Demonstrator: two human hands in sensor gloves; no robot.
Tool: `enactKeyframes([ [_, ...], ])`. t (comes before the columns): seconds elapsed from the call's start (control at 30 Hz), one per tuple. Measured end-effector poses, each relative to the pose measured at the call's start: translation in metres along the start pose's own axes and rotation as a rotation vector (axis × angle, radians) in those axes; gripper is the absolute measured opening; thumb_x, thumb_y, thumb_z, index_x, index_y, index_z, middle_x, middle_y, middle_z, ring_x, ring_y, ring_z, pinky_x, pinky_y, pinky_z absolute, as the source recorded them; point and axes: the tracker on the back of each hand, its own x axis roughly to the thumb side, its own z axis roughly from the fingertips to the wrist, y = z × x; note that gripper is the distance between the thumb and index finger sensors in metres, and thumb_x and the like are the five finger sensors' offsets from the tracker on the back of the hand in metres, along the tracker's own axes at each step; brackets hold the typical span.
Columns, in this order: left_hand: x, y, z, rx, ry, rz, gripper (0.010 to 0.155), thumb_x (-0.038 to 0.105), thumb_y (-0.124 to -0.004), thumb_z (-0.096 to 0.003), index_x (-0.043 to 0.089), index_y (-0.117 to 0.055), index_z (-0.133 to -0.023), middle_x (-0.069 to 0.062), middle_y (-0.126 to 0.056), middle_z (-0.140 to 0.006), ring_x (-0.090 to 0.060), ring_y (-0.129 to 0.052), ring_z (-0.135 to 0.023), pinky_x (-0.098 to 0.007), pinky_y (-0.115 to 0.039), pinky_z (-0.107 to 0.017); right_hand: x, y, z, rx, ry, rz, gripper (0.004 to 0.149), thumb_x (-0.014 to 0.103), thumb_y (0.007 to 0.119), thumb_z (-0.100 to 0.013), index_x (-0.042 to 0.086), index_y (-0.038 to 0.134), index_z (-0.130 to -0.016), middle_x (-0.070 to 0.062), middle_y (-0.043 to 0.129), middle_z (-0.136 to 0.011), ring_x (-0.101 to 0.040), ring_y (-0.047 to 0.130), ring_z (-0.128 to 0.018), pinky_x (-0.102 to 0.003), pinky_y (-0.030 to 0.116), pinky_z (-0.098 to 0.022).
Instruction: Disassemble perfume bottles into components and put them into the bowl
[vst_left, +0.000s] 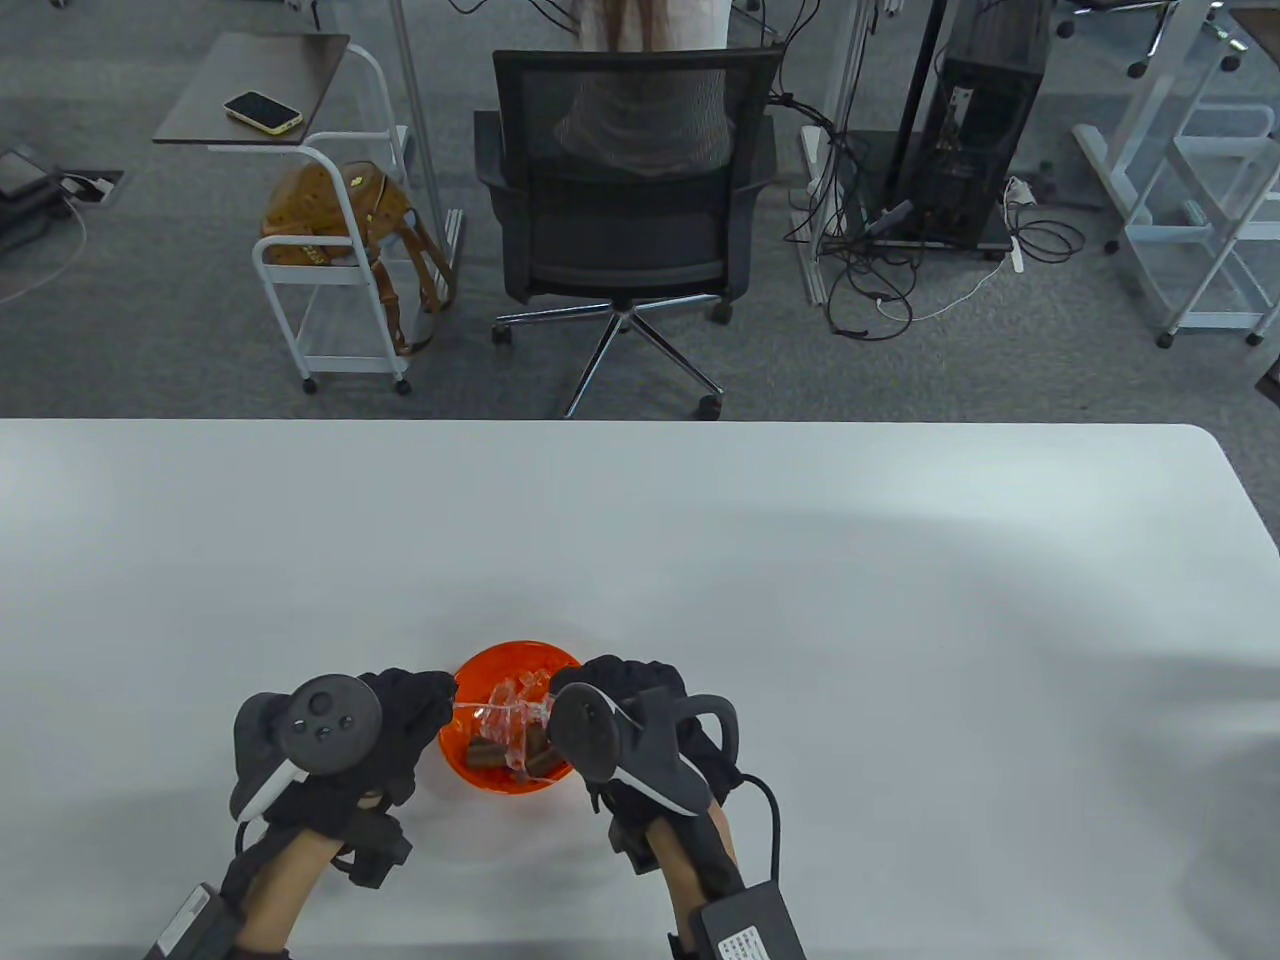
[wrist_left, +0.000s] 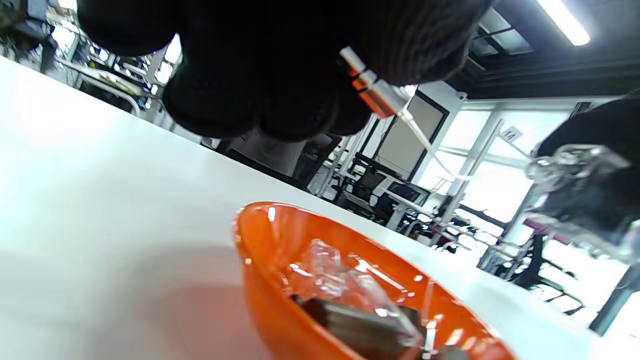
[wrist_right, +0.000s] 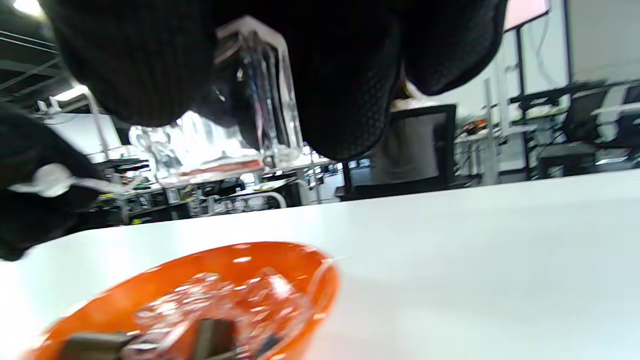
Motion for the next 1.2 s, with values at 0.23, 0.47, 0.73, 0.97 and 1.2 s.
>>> enactKeyframes([
  [0.23, 0.037, -0.029, -0.011, -0.002, -0.06, -0.235, 0.05, 0.036, -0.084, -0.045, 0.019, -0.092, -0.091, -0.011, -0.105, -0.08, -0.033, -0.104, -0.064, -0.059, -0.073, -0.058, -0.026, 0.011, -0.003, 0.051, 0.093, -0.021, 0.055, 0.048, 0.085, -0.032, 0.028, 0.082, -0.082, 0.004, 0.093, -0.081, -0.013, 0.103, -0.064, -0.053, 0.077, -0.063],
  [0.47, 0.058, -0.054, -0.014, -0.049, -0.112, -0.455, 0.049, 0.042, -0.09, -0.0403, 0.026, -0.096, -0.086, -0.001, -0.111, -0.075, -0.027, -0.106, -0.066, -0.056, -0.074, -0.06, -0.026, 0.024, -0.005, 0.119, 0.094, 0.011, 0.055, 0.049, 0.085, -0.032, 0.028, 0.082, -0.082, 0.005, 0.093, -0.081, -0.013, 0.103, -0.064, -0.053, 0.077, -0.063],
  [0.73, 0.034, -0.034, -0.01, -0.044, -0.051, -0.263, 0.056, 0.046, -0.082, -0.0433, 0.026, -0.088, -0.095, -0.008, -0.103, -0.086, -0.033, -0.1, -0.072, -0.059, -0.069, -0.062, -0.02, 0.029, -0.005, 0.112, 0.088, 0.027, 0.053, 0.049, 0.084, -0.033, 0.03, 0.08, -0.083, 0.005, 0.091, -0.084, -0.014, 0.101, -0.067, -0.053, 0.076, -0.064],
  [0.97, 0.0, -0.005, -0.007, 0.01, 0.065, -0.053, 0.057, 0.046, -0.079, -0.0445, 0.021, -0.089, -0.095, -0.014, -0.101, -0.088, -0.037, -0.098, -0.073, -0.06, -0.067, -0.061, 0.002, 0.024, -0.009, 0.006, 0.069, 0.024, 0.053, 0.049, 0.085, -0.033, 0.037, 0.077, -0.084, 0.006, 0.078, -0.09, -0.011, 0.094, -0.067, -0.052, 0.074, -0.065],
  [1.2, -0.015, 0.007, -0.004, 0.026, 0.107, 0.027, 0.058, 0.046, -0.078, -0.0447, 0.019, -0.09, -0.094, -0.016, -0.101, -0.088, -0.039, -0.098, -0.073, -0.061, -0.067, -0.061, 0.04, 0.042, -0.054, 0.1, 0.136, 0.137, 0.054, 0.044, 0.089, -0.033, 0.033, 0.077, -0.085, 0.006, 0.087, -0.087, -0.012, 0.103, -0.067, -0.049, 0.079, -0.063],
])
